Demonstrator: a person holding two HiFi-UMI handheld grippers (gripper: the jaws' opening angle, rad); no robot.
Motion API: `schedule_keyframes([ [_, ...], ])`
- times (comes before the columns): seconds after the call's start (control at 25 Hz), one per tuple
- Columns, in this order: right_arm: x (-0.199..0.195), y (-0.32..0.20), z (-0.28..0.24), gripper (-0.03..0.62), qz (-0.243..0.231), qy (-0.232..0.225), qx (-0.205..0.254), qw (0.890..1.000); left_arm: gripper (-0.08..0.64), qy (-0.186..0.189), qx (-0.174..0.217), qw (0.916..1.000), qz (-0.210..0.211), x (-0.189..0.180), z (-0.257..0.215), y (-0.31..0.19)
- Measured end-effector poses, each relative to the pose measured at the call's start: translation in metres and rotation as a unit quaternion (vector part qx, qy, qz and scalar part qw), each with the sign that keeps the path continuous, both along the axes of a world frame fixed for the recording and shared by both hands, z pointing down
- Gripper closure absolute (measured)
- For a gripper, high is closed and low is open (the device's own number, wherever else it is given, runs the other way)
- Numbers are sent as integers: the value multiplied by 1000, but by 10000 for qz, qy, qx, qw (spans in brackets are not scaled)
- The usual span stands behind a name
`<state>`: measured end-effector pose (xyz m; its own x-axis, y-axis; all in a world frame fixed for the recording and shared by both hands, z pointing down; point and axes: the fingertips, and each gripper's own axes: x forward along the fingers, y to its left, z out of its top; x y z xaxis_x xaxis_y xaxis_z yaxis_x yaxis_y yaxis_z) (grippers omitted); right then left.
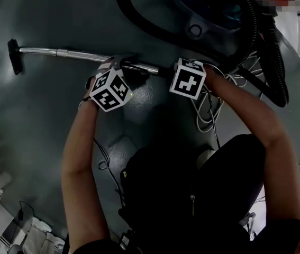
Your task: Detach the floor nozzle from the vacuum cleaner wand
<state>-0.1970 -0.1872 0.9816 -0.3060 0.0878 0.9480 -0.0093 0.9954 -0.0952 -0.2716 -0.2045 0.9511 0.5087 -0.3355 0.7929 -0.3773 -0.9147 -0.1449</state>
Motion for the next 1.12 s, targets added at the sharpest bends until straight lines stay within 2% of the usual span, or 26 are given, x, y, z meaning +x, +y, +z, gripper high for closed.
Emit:
schedule_keyframes([
  [0.12,1,7,-9,443,43,-2,-223,9997,249,-108,-648,9955,680,14,1,14],
  [0.2,2,9,-14,444,54,2,-264,9996,248,-314,-961,9873,1223,23,3,24],
  [0.28,2,11,-20,445,33,-25,-218,9998,247,-521,-1130,9794,1588,29,3,28],
  [0.36,2,13,-25,443,1,-56,-150,9999,265,-643,-1264,9749,1715,34,4,26],
  [0.48,4,17,-31,443,-32,-102,-82,9999,364,-796,-1368,9699,1851,38,7,21],
  [0.6,4,19,-36,450,10,-259,-148,9996,370,-913,-1534,9615,2088,40,8,25],
  [0.72,3,18,-39,459,63,-389,-196,9990,374,-1115,-1510,9556,2273,41,13,27],
  [0.88,8,29,-36,454,85,-222,-569,9981,380,-1414,-1655,9458,2411,41,12,36],
  [1.0,3,33,-38,448,154,-387,-842,9956,382,-1456,-1727,9424,2466,40,10,43],
  [1.12,-4,36,-37,443,216,-454,-871,9949,382,-1480,-1802,9405,2471,39,10,46],
])
